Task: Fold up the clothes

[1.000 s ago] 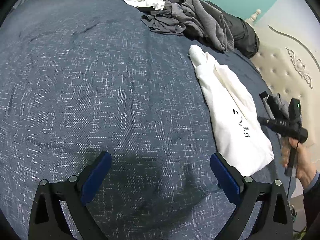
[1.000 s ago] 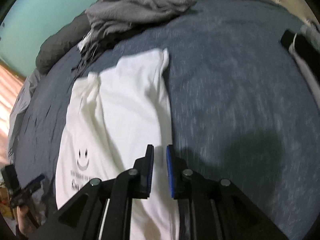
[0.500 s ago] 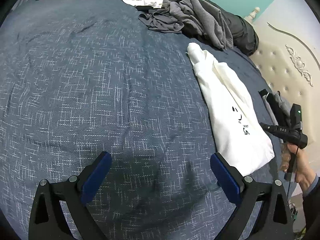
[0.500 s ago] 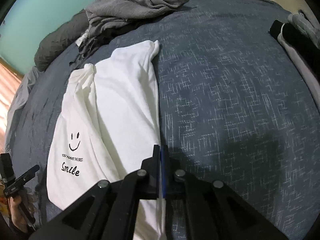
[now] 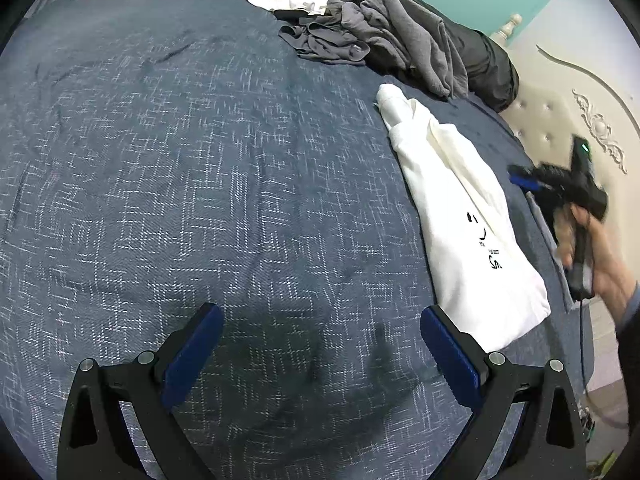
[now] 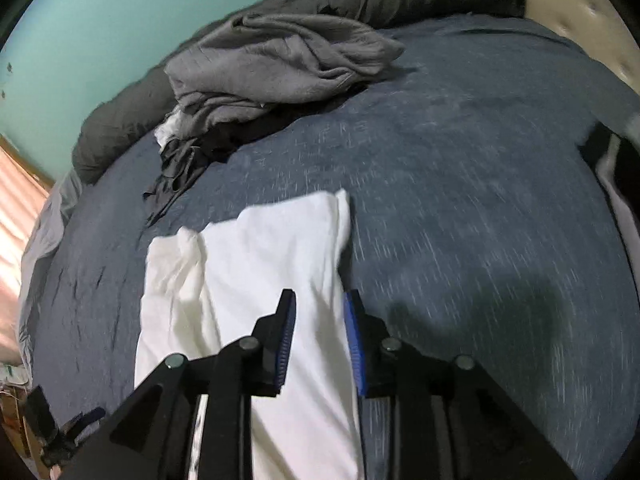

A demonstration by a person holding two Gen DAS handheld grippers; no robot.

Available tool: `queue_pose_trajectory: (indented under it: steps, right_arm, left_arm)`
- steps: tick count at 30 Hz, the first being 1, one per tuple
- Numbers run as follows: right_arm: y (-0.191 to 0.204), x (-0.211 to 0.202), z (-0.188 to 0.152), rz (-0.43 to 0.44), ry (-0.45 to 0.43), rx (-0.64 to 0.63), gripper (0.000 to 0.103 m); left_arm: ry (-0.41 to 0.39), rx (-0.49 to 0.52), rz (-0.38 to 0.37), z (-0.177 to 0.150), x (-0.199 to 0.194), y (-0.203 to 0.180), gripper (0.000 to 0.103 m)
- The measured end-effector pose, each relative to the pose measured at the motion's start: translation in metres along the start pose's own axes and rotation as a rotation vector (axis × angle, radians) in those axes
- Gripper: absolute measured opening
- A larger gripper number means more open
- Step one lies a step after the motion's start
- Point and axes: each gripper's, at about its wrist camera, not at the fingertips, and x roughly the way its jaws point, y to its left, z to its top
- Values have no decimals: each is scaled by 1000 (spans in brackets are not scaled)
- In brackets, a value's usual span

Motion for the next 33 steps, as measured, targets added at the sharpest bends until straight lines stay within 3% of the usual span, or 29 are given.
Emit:
queue_pose_trajectory:
  steps: [4, 9, 17, 18, 19, 21, 27, 33]
  right_arm:
    - [4, 25, 28, -53, 19, -19, 24]
    - [12, 43, 46, -48, 17, -73, 24]
    - [14, 75, 58, -88, 49, -112, 24]
    - [15, 78, 58, -91, 51, -121, 21]
    - [16, 80, 58, -94, 54, -130, 11]
    - [17, 81, 58, -97, 43, -136, 4]
    - [12, 67, 63, -160, -55, -137, 2]
    - [12, 76, 70, -200, -48, -163, 2]
  left_arm:
    - [-2, 1, 5, 1, 1, 1, 101]
    - [9, -11, 8, 1, 3, 6, 101]
    - [12, -9, 11, 1, 2, 7, 101]
    - [13, -9, 11, 2, 3, 7, 101]
    - [14, -9, 11, 2, 3, 7, 101]
    - [16, -8, 13, 1, 4, 7, 101]
    - [20, -3, 14, 1, 4, 8, 101]
    - [24, 1, 16, 1, 6, 8, 101]
